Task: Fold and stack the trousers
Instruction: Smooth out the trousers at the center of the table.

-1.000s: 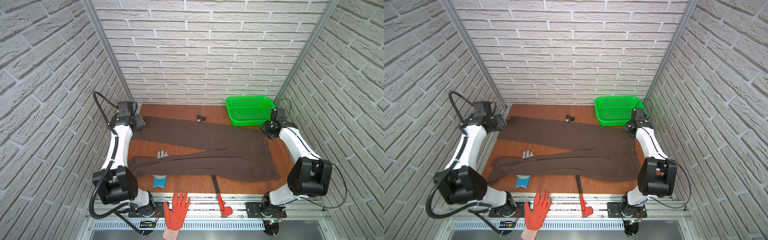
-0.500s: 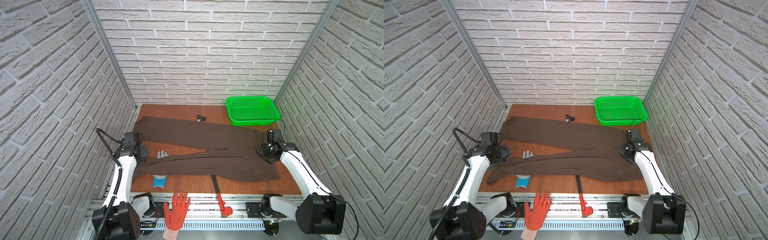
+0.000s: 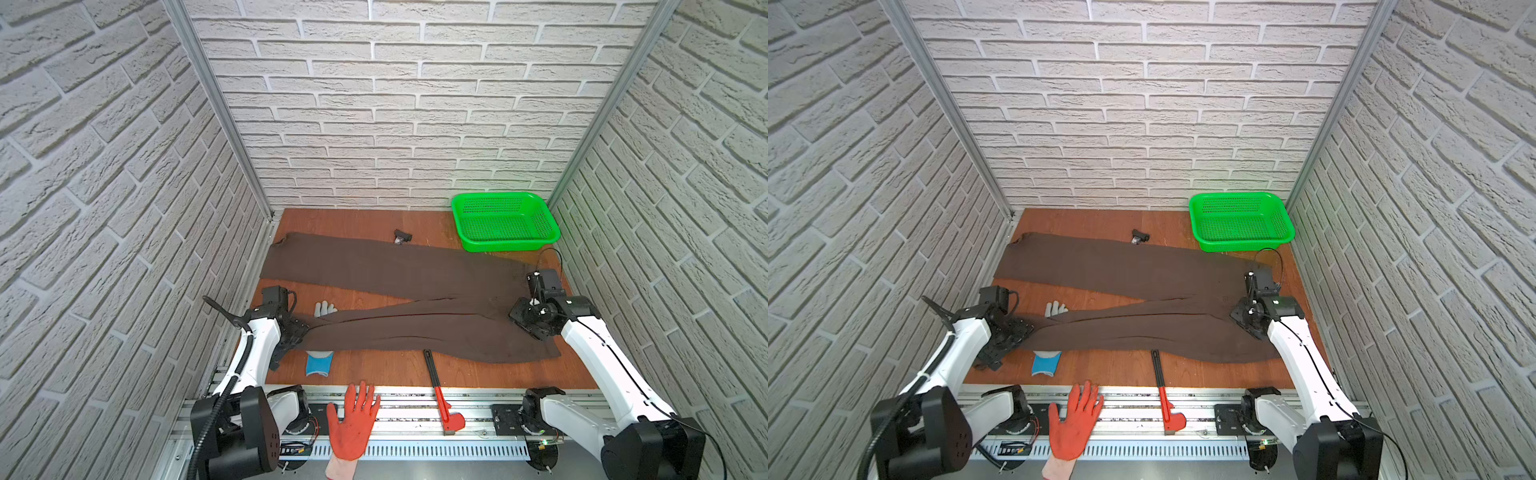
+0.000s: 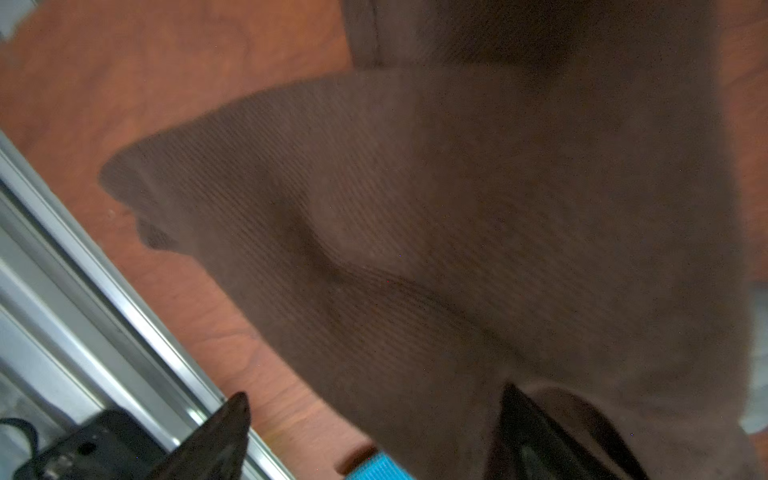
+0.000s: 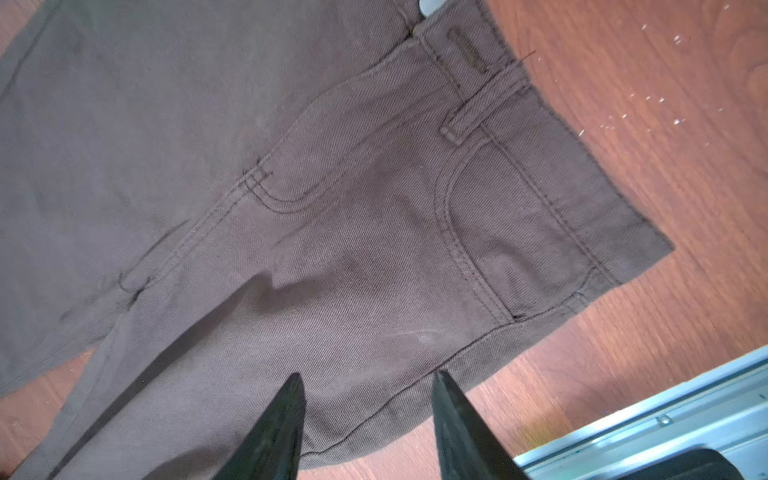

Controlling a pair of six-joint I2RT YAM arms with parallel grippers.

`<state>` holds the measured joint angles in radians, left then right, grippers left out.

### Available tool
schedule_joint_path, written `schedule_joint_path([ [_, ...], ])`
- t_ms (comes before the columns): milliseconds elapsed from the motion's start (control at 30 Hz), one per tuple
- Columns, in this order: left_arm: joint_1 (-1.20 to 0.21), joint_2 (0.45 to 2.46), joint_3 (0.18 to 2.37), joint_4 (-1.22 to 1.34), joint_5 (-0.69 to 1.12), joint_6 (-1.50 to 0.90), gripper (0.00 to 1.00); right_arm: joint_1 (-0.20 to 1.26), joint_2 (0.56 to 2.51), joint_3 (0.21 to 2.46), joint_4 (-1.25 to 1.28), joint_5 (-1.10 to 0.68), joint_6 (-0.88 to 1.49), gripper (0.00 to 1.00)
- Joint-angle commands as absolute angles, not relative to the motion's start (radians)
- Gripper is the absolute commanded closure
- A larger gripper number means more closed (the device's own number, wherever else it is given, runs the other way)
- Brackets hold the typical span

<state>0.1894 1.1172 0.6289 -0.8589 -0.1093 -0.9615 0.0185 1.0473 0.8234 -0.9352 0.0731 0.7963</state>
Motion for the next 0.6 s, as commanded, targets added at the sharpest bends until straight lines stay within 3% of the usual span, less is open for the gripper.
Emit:
schedule_joint_path([
  [0,0.186,1.125,0.619,-0.802,-0.082,-0.998,0.23,0.039,1.067,0.794,-0.916,0.083,0.816,0.49],
  [33,0.186,1.122,0.623,-0.805,-0.087,-0.999,0.32,0.041,1.076,0.789,-0.905,0.087,0.816,0.49],
  [167,0.174,1.069,0.691,-0.829,-0.086,-0.99,0.91,0.047,1.122,0.783,-0.867,0.105,0.81,0.51],
  [200,0.165,1.057,0.72,-0.845,-0.095,-0.986,0.99,0.047,1.136,0.786,-0.86,0.111,0.809,0.51],
  [567,-0.156,1.223,1.226,-1.044,-0.307,-0.925,1.0,0.048,1.288,0.848,-0.78,0.171,0.79,0.53],
])
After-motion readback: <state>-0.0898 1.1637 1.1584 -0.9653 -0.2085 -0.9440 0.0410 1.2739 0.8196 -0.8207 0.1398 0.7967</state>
